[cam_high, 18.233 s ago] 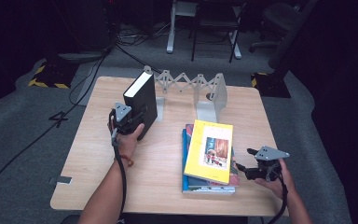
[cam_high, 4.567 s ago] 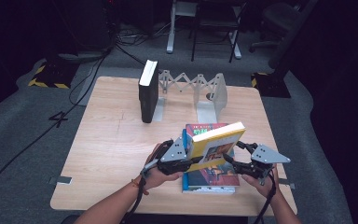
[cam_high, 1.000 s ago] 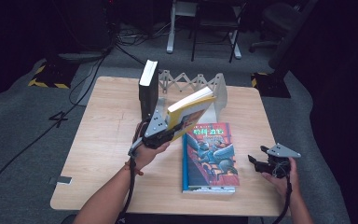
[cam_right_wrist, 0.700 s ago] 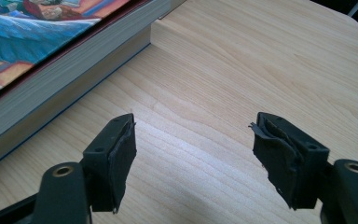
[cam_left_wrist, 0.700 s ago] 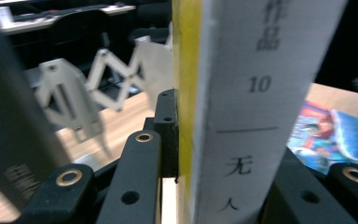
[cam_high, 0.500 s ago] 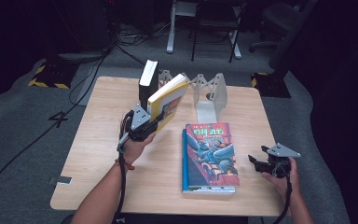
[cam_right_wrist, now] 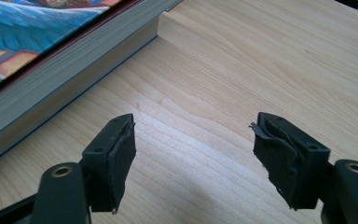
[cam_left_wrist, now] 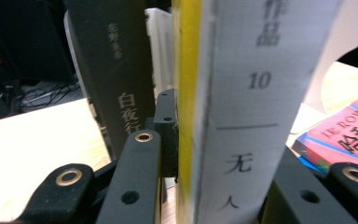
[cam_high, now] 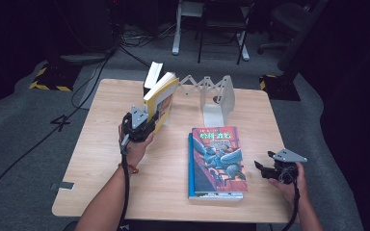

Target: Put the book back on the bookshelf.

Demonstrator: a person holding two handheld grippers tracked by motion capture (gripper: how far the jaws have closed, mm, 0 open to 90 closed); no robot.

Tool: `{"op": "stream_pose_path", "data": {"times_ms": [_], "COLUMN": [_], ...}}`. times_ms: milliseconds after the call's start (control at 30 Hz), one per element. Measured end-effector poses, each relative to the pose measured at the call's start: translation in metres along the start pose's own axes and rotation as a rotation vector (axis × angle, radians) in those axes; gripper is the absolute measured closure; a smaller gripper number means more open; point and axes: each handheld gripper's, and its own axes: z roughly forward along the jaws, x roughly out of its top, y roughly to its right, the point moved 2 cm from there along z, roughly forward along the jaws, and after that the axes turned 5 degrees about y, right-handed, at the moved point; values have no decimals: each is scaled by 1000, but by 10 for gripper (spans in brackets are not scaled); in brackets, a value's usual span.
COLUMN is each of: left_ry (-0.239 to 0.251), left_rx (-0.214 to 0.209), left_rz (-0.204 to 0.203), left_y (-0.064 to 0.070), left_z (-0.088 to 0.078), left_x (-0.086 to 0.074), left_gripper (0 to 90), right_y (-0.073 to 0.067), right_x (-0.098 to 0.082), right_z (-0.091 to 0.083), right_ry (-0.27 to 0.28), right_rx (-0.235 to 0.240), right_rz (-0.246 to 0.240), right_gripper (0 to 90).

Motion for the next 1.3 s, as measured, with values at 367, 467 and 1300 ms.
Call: {"op": "stream_pose_path", "data": {"times_ms": [367, 467, 1300], "left_ry": [-27, -23, -2], "left_rx": [67, 77, 189], "left_rz": [-67, -77, -135], "left_y": [-1, 1, 18], "left_z": [21, 25, 56], "left_x": [-13, -15, -21], "left_gripper": [750, 750, 730], "right_y": [-3, -3, -6], "right_x": [-1, -1, -1], "right_z": [2, 2, 3], "right_ry": [-9, -11, -20], "right_rx": [6, 6, 14], "right_rz": [-13, -12, -43], "right_gripper": [300, 300, 301]}}
